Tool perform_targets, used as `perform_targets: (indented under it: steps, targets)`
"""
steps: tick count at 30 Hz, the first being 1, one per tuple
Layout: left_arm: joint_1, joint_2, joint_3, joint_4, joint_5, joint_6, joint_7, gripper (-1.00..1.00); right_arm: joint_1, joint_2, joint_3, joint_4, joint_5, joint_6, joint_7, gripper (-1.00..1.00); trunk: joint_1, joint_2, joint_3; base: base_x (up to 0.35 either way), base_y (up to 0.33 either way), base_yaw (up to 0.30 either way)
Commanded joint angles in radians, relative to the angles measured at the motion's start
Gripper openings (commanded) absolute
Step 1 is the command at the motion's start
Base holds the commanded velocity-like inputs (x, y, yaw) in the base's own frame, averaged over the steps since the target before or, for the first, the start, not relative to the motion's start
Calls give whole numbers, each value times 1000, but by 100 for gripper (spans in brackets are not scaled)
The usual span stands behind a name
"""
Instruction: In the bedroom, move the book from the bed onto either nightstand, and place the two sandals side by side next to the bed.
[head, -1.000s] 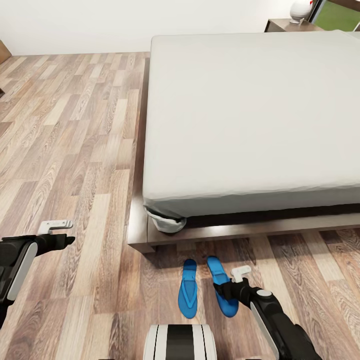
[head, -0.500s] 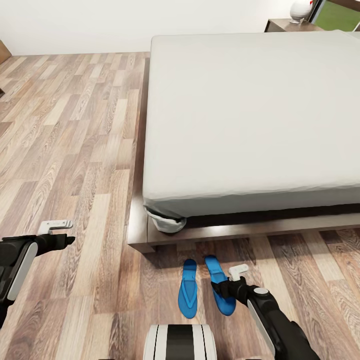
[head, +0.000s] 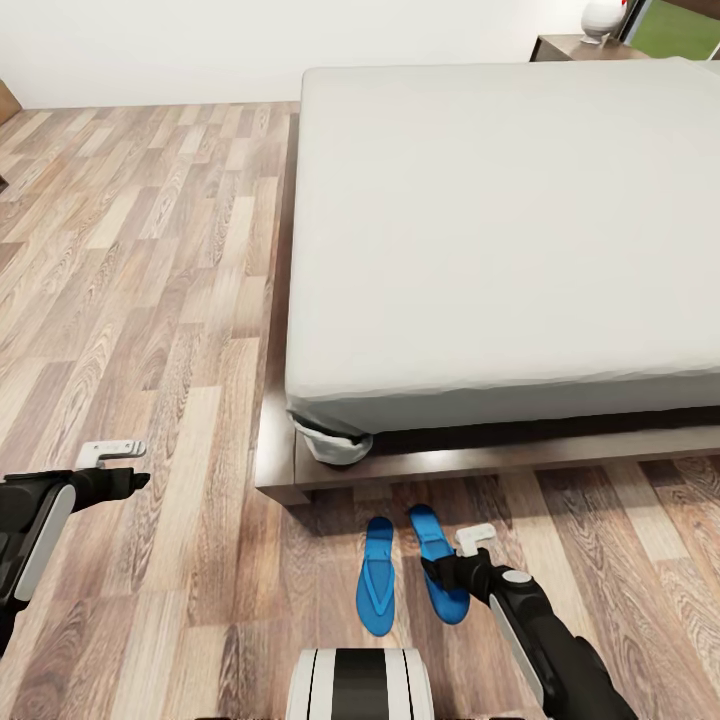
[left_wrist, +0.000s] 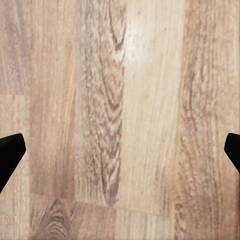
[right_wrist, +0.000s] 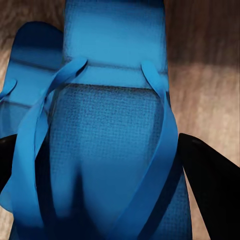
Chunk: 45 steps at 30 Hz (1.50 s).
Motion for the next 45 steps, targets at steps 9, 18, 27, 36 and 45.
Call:
perform_targets:
  steps: [9, 18, 27, 36, 45]
  targets:
    - [0, 0, -1, -1, 4, 5, 3, 100, -2, -1, 2, -1, -4, 6, 0, -100, 2, -1, -16, 0, 0, 0]
    - [0, 0, -1, -1, 4, 5, 3, 100, -8, -1, 2, -1, -4, 6, 0, -100, 3, -2, -32, 0, 0, 0]
    - [0, 0, -2, -1, 3, 5, 4, 100, -32, 1, 2, 26, -4, 6, 0, -100, 3, -2, -32, 0, 0, 0]
    - [0, 0, -2, 0, 3, 5, 11, 100, -61, 7, 1, 58, -3, 4, 0, -100, 4, -3, -39, 0, 0, 0]
    - [0, 0, -4, 0, 4, 5, 12, 100, -64, 6, 1, 62, -3, 4, 0, -100, 6, -3, -51, 0, 0, 0]
